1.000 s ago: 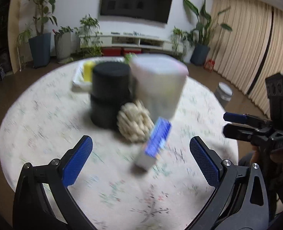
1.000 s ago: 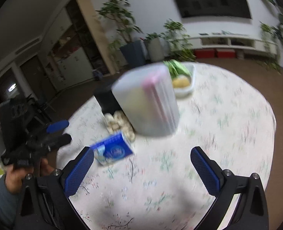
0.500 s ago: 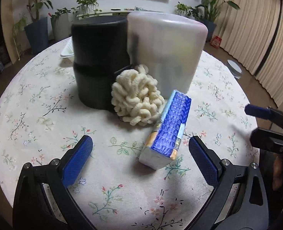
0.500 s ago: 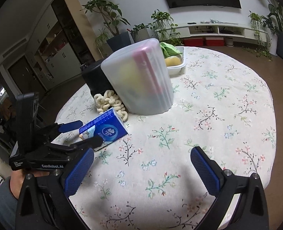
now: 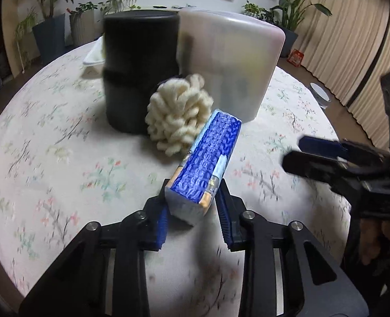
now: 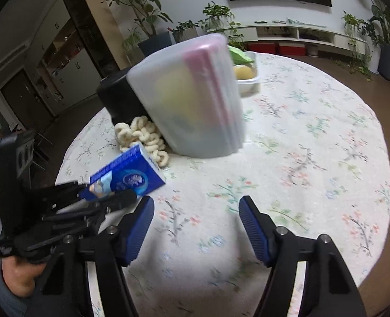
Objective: Organize soft objects
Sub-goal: 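Grasp the blue tissue pack with the left tool while the right tool grasps the cream loofah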
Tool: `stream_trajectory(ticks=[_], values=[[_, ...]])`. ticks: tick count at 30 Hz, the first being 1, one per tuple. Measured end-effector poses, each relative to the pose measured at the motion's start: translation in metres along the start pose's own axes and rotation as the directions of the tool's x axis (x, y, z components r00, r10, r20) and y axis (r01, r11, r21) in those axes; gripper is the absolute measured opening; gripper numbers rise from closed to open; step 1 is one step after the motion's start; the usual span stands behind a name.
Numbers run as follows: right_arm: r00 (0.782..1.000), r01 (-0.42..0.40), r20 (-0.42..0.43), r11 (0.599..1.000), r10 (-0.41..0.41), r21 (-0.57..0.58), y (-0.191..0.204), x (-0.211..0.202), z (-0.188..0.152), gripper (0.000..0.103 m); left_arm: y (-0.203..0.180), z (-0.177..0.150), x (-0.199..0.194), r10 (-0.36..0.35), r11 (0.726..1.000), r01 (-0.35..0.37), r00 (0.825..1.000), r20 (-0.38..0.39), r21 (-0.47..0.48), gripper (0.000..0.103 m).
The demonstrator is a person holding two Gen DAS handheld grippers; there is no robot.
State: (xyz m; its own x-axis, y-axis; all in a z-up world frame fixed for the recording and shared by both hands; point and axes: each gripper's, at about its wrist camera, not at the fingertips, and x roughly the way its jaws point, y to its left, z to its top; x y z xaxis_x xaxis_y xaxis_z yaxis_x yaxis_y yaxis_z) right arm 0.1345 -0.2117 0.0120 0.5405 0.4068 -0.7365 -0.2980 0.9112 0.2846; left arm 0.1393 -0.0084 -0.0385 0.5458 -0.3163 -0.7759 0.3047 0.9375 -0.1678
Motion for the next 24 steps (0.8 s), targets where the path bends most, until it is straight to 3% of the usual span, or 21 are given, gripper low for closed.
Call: stream_trajectory(ticks=[6, 9, 18, 19, 21, 22, 23, 24], values=[[0.999, -0.044, -0.016, 0.999, 0.044, -0.007, 0.027, 0.029, 0.008, 0.07, 0.023, -0.027, -0.027, 0.028, 0.996, -0.027, 1.0, 0.005, -0.091, 0.028], [0.999, -0.034, -0.019, 0.999, 0.034, -0.013, 0.039, 0.043, 0.015, 0.08, 0.034, -0.032, -0.038, 0.044, 0.99, -0.041, 0.999, 0.02, -0.136, 0.027], [0.996, 0.077, -0.033, 0.995, -0.079, -0.058, 0.062, 0.081, 0.029, 0.083, 0.046, -0.04, -0.045, 0.054, 0.982, -0.045, 0.998, 0.042, -0.186, 0.027], [0.996, 0.087, -0.03, 0.995, -0.089, -0.057, 0.061, 0.082, 0.03, 0.081, 0.047, -0.04, -0.045, 0.051, 0.981, -0.042, 0.998, 0.044, -0.189, 0.027], [0.996, 0.088, -0.024, 0.994, -0.09, -0.06, 0.06, 0.082, 0.032, 0.064, 0.048, -0.041, -0.045, 0.045, 0.981, -0.036, 0.998, 0.045, -0.192, 0.027], [0.995, 0.096, -0.024, 0.993, -0.097, -0.066, 0.058, 0.082, 0.032, 0.045, 0.048, -0.041, -0.044, 0.043, 0.981, -0.034, 0.998, 0.045, -0.192, 0.027], [0.995, 0.098, -0.023, 0.993, -0.1, -0.068, 0.056, 0.08, 0.033, 0.035, 0.048, -0.041, -0.044, 0.043, 0.981, -0.033, 0.998, 0.046, -0.193, 0.027], [0.996, 0.089, -0.024, 0.994, -0.091, -0.07, 0.054, 0.078, 0.032, 0.033, 0.048, -0.041, -0.044, 0.043, 0.98, -0.033, 0.998, 0.046, -0.194, 0.026]])
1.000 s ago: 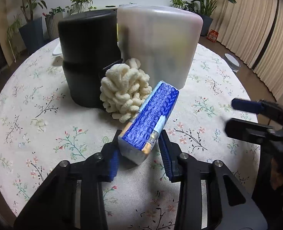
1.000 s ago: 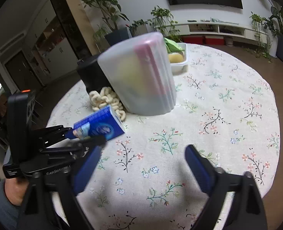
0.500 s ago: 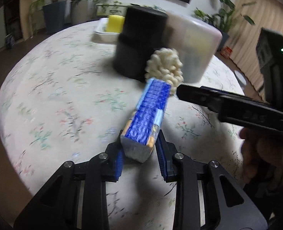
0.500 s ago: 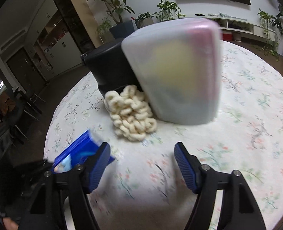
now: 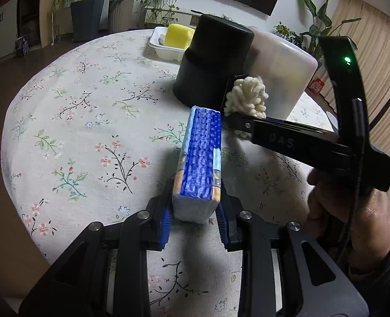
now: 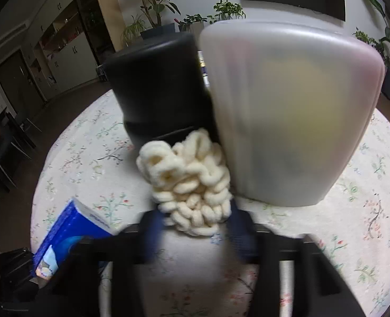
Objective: Organize soft objects
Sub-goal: 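Grasp the blue tissue pack with the left tool while the right tool grasps the cream loofah, then carry the tissue pack and loofah to the tray and release them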
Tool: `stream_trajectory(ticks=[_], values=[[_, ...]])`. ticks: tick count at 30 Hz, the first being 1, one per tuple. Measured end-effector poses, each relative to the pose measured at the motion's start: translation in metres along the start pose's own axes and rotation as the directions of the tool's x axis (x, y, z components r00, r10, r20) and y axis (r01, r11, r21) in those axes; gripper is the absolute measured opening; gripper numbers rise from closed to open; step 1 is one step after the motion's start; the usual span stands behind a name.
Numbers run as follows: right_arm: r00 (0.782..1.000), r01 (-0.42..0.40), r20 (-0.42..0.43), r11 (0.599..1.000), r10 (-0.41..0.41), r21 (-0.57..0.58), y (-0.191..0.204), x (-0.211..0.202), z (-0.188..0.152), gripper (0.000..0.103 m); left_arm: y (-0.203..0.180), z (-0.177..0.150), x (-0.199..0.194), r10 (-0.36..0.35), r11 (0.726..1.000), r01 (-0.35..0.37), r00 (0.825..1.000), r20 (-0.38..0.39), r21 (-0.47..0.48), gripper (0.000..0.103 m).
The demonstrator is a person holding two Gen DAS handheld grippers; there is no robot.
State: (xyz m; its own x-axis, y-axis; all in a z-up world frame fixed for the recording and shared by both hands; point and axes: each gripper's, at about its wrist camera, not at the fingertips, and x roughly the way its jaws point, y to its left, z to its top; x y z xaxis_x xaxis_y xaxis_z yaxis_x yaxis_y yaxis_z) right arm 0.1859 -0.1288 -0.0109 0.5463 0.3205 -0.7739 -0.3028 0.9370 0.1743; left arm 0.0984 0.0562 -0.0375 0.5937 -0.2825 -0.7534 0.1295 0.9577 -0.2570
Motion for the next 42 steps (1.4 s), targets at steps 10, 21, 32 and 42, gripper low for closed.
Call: stream_trajectory(ticks=[10, 21, 32, 42], values=[[0.999, -0.01, -0.035, 0.997, 0.008, -0.081, -0.002, -0.047, -0.038, 0.026, -0.007, 0.001, 0.0, 0.002, 1.0, -0.002, 1.0, 0.0, 0.019, 0.025], [0.999, -0.019, -0.051, 0.999, 0.016, -0.048, -0.042, -0.11, -0.074, 0.026, -0.018, -0.003, -0.011, -0.007, 1.0, 0.006, 0.999, 0.032, 0.017, 0.02], [1.0, -0.016, -0.001, 0.998, 0.016, -0.06, -0.049, -0.131, -0.063, 0.026, -0.023, 0.007, -0.031, 0.048, 0.998, -0.05, 0.997, 0.065, 0.027, 0.02], [0.998, 0.039, 0.061, 0.997, -0.035, -0.068, -0.089, -0.158, -0.024, 0.026, -0.015, 0.058, -0.053, 0.056, 0.995, -0.067, 0.989, 0.133, 0.077, 0.02]])
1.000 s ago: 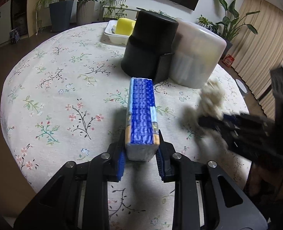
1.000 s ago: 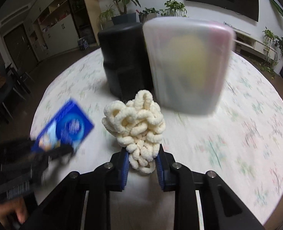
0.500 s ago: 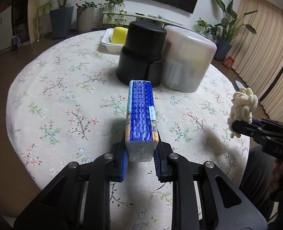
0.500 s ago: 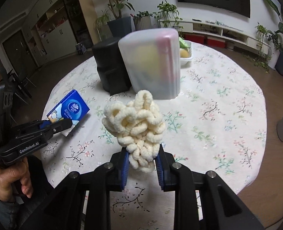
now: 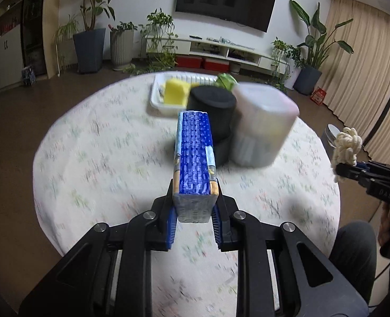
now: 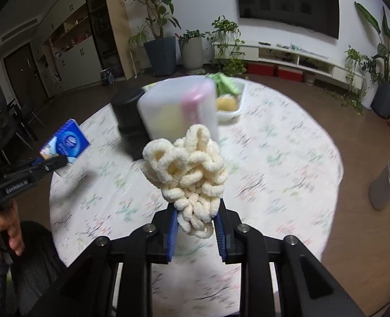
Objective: Organize soft objects
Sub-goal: 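Carry the tissue pack and loofah to the tray and release them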
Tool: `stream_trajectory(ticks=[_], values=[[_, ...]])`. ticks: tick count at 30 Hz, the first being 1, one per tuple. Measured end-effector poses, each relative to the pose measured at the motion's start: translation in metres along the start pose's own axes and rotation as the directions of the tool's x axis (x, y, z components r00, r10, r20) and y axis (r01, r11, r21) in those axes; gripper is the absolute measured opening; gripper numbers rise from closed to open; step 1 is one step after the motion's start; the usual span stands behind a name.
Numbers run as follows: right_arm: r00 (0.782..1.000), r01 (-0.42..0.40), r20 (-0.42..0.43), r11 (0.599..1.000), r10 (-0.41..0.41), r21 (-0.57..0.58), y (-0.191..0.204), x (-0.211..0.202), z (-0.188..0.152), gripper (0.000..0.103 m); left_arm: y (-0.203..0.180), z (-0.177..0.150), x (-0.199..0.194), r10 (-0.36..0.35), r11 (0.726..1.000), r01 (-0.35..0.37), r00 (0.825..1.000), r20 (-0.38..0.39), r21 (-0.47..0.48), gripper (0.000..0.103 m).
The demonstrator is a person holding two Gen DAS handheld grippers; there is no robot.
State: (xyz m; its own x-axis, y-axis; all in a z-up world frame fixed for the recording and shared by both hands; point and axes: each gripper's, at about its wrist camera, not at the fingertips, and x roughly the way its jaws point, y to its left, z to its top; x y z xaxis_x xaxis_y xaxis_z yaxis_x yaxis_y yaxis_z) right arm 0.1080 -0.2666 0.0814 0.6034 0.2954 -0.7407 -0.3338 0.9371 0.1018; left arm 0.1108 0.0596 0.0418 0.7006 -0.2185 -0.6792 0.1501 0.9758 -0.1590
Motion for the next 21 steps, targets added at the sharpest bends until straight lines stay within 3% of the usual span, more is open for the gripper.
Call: stream_trajectory(ticks=[6, 12, 21], values=[[1.0, 0.024, 0.017, 0.999, -0.024, -0.032, -0.031, 0.004, 0.048, 0.026, 0.02, 0.057, 0.01, 0.019, 0.999, -0.02, 1.0, 0.023, 0.047, 0.02], [1.0, 0.011, -0.006, 0.998, -0.011, -0.061, -0.052, 0.038, 0.11, 0.026, 0.029, 0.13, 0.038, 0.033, 0.991, -0.036, 0.999, 0.023, 0.131, 0.02], [0.986, -0.103, -0.145, 0.983, 0.081, -0.154, -0.05, 0.136, 0.213, 0.027, 0.015, 0.22, 0.141, 0.045, 0.963, -0.017, 0.994, -0.097, 0.267, 0.02]])
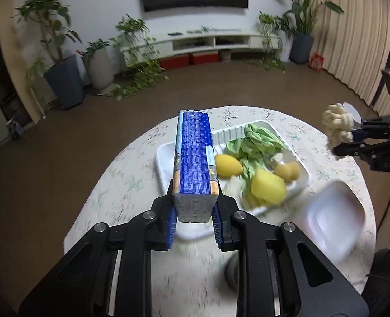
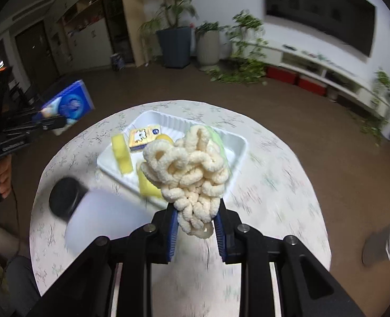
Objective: Organize soft objects
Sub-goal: 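Carry the tissue pack and loofah to the tray and release them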
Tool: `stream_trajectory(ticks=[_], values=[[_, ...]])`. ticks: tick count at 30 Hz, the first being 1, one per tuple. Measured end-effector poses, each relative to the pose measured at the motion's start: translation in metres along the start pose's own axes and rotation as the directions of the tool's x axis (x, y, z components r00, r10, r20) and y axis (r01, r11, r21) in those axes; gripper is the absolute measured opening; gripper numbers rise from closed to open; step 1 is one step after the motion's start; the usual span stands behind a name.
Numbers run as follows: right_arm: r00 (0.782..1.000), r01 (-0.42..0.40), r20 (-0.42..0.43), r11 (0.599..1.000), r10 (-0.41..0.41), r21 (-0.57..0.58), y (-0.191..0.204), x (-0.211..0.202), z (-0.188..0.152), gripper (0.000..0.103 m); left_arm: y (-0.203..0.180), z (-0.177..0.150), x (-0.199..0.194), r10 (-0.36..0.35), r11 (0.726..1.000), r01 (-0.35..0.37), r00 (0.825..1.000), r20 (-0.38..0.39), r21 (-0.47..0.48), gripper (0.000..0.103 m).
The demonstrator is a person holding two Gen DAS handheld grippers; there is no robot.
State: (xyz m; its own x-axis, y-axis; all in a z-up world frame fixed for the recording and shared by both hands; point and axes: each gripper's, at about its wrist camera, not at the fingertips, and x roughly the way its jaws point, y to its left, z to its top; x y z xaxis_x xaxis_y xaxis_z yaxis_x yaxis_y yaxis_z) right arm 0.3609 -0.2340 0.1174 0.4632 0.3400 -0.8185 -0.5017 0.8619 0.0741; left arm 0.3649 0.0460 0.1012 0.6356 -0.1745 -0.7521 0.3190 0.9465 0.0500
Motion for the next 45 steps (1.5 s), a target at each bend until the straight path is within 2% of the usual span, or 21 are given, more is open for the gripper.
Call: stream_trajectory(ticks=[5, 12, 16, 21, 26, 28, 29, 30, 32, 38, 41, 44, 45], values=[[0.995, -0.051, -0.09, 0.994, 0.042, -0.1, 0.012, 0.058, 0.043, 0.027, -0.008, 0.017, 0.054, -0.017, 0.999, 0.02, 0.997, -0.075, 0.044, 0.02], [0.973, -0.122, -0.217, 0.977, 0.082, -0.175, 0.031, 0.124, 0.059, 0.027, -0.014, 0.011, 0.107, -0.052, 0.997, 0.062, 0.984, -0.17, 0.051, 0.021], [0.962, -0.117, -0.264, 0.975, 0.064, -0.189, 0.031, 0.149, 0.059, 0.027, -0.017, 0.007, 0.119, -0.06, 0.995, 0.074, 0.979, -0.195, 0.062, 0.022], [0.958, -0.111, -0.281, 0.978, 0.058, -0.179, 0.03, 0.163, 0.058, 0.028, -0.019, -0.003, 0.131, -0.06, 0.995, 0.077, 0.971, -0.232, 0.065, 0.024], [0.962, -0.102, -0.269, 0.98, 0.053, -0.171, 0.029, 0.159, 0.056, 0.037, -0.015, -0.004, 0.126, -0.065, 0.997, 0.075, 0.974, -0.215, 0.036, 0.024], [0.965, -0.095, -0.256, 0.981, 0.049, -0.168, 0.03, 0.155, 0.056, 0.04, -0.014, -0.004, 0.12, -0.067, 0.997, 0.074, 0.978, -0.198, 0.027, 0.028], [0.967, -0.092, -0.252, 0.982, 0.048, -0.165, 0.03, 0.153, 0.056, 0.042, -0.013, -0.003, 0.119, -0.07, 0.997, 0.076, 0.978, -0.195, 0.025, 0.039], [0.967, -0.088, -0.249, 0.983, 0.045, -0.163, 0.03, 0.152, 0.056, 0.044, -0.014, -0.003, 0.115, -0.071, 0.997, 0.077, 0.98, -0.187, 0.027, 0.057], [0.97, -0.087, -0.24, 0.985, 0.049, -0.151, 0.027, 0.147, 0.055, 0.051, -0.016, -0.002, 0.111, -0.065, 0.996, 0.073, 0.983, -0.172, 0.041, 0.073], [0.974, -0.089, -0.219, 0.987, 0.058, -0.134, 0.026, 0.135, 0.052, 0.058, -0.016, 0.003, 0.1, -0.059, 0.997, 0.064, 0.988, -0.145, 0.032, 0.073], [0.98, -0.086, -0.192, 0.988, 0.061, -0.127, 0.023, 0.124, 0.053, 0.066, -0.012, 0.009, 0.09, -0.051, 0.998, 0.053, 0.992, -0.113, 0.017, 0.081], [0.985, -0.079, -0.163, 0.99, 0.06, -0.115, 0.019, 0.112, 0.057, 0.069, -0.011, 0.015, 0.082, -0.045, 0.999, 0.046, 0.995, -0.088, 0.01, 0.083], [0.987, -0.078, -0.151, 0.991, 0.061, -0.109, 0.018, 0.107, 0.058, 0.069, -0.011, 0.016, 0.077, -0.04, 0.999, 0.041, 0.997, -0.072, 0.009, 0.088]])
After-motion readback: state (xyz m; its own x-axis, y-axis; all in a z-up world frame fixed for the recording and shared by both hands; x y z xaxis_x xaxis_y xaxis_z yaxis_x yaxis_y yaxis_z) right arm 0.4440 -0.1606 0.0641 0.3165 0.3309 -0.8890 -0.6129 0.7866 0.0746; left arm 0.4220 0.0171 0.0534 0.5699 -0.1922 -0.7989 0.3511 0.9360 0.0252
